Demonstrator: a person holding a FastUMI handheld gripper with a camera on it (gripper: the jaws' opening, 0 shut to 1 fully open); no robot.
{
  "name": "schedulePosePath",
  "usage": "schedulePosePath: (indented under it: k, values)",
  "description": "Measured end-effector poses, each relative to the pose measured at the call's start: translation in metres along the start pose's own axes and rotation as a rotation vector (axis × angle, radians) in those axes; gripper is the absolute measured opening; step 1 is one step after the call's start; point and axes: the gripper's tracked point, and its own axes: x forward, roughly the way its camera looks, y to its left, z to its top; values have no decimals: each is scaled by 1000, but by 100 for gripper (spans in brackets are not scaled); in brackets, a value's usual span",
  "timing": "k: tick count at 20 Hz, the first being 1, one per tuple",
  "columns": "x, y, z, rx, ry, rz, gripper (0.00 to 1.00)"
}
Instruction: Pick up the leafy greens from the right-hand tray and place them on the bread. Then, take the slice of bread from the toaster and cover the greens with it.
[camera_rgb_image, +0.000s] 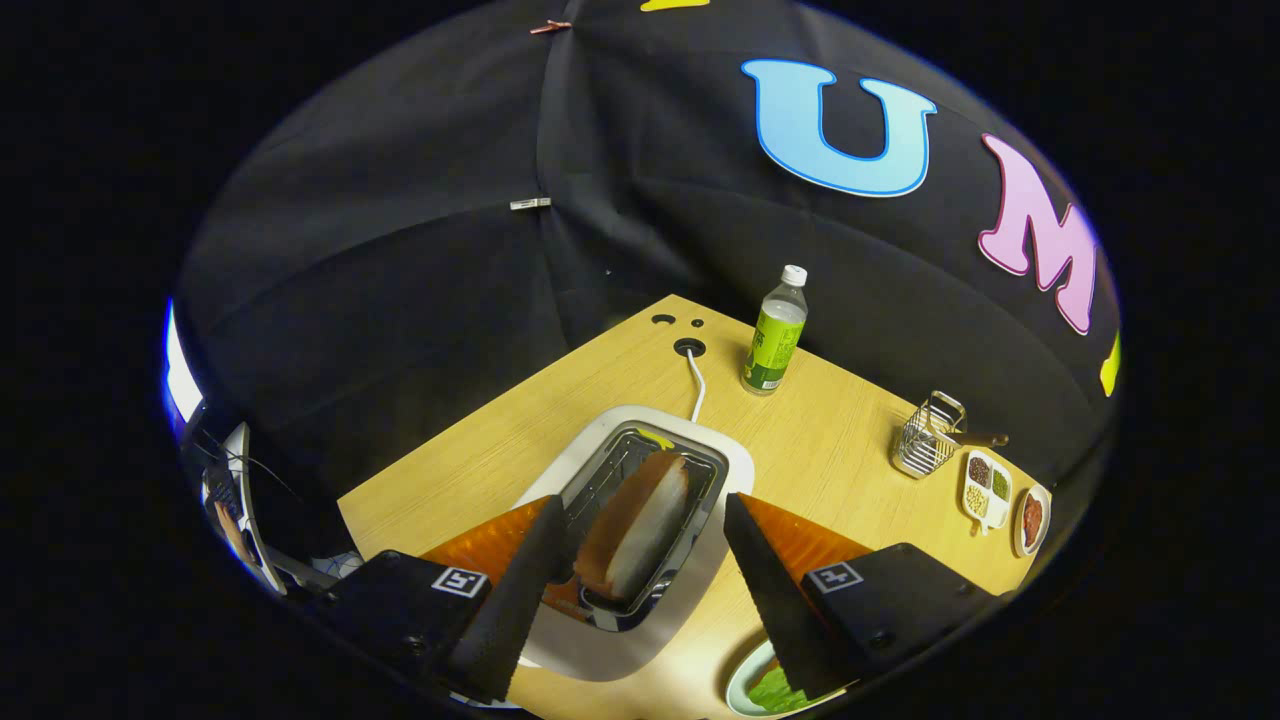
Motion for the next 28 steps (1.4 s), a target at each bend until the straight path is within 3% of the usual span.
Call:
schedulePosePath:
  k: [3, 5, 6, 9, 12, 14, 20, 28]
  values:
    - [8, 2, -5, -3, 19, -14, 99]
    - [11, 3, -6, -11, 24, -25, 86]
    - [12, 4, -8, -11, 29, -30, 72]
    - [14, 3, -16, 35, 58, -76, 48]
    - [12, 4, -15, 71, 63, -113, 30]
    - [11, 9, -14, 74, 53, -87, 20]
    - [0, 8, -3, 115, 27, -6, 13]
    - [-52, -13, 41, 212, -82, 39, 13]
